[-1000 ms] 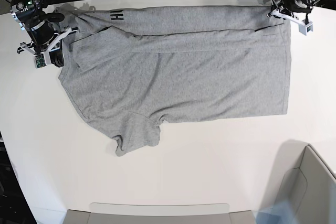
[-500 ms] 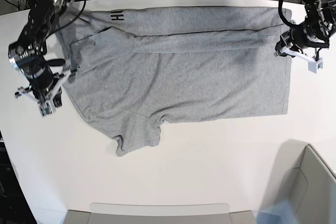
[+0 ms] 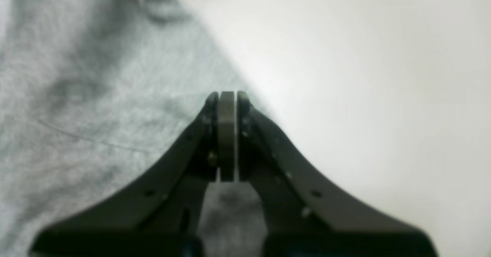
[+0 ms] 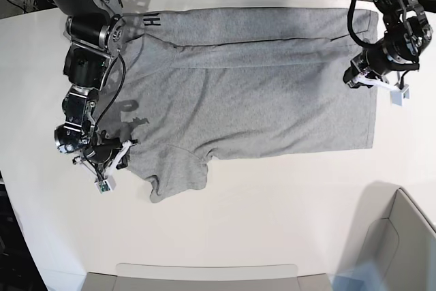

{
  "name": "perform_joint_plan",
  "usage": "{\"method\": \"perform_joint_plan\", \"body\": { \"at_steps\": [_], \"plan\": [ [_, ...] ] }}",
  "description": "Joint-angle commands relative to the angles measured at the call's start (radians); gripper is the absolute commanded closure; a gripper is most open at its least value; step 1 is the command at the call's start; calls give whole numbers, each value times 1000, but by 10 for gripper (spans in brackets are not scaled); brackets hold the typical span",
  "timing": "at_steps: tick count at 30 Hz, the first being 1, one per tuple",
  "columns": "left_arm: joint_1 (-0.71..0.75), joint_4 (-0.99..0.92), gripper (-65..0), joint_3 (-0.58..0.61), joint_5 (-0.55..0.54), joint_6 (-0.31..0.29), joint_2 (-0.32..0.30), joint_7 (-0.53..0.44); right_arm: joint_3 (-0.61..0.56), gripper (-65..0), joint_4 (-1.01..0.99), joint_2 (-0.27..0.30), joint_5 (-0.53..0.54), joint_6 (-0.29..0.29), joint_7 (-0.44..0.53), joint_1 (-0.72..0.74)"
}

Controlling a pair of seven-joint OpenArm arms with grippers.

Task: Fold the T-shirt properly
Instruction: 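Release the folded edge and move the right gripper to the sleeve, then grasp the short sleeve and hem corner with the right gripper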

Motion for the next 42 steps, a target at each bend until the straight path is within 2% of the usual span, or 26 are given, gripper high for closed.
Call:
{"method": "perform_joint_plan", "body": {
  "at_steps": [1,8,13,16,18,22,24,26,30,34,36,37,40,42],
  "plan": [
    [-10,12,0,-6,-10,3,-17,3,3,-16,10,23,12,-10,24,28],
    [-28,11,0,-6,-8,3,-17,0,9,-16,72,83,12,-13,22,-125],
    [-30,11,0,-6,-8,3,-17,0,9,-18,229,80,14,-11,22,-240],
    [-30,11,0,-3,-8,3,-17,0,8,-29,304,68,17,-11,22,-251],
    [-30,9,0,-2,-8,3,-7,0,11,-72,342,49,17,-11,22,-243],
    [-30,9,0,-2,-8,3,-6,2,1,-242,419,31,17,-8,22,-217],
    [-30,9,0,-2,-8,3,-6,3,-6,-309,416,29,17,53,22,-177],
    [-30,9,0,-2,-8,3,-6,5,-12,-328,382,31,17,124,22,-117],
    [-30,9,0,-2,-8,3,-3,6,-19,-328,226,36,17,128,28,25],
    [-30,9,0,-2,-10,3,-3,6,-31,-327,-20,63,17,128,36,186],
    [-30,9,0,-2,-10,3,-3,6,-28,-327,-147,72,12,128,79,246],
    [-30,9,0,-2,-10,3,-3,6,-29,-327,-211,88,12,110,116,266],
    [-30,9,0,-2,-11,3,-3,6,-34,-327,-368,105,12,-7,225,292],
    [-30,9,0,-2,-11,3,-3,6,-35,-327,-458,125,8,-22,289,297]
  ]
}}
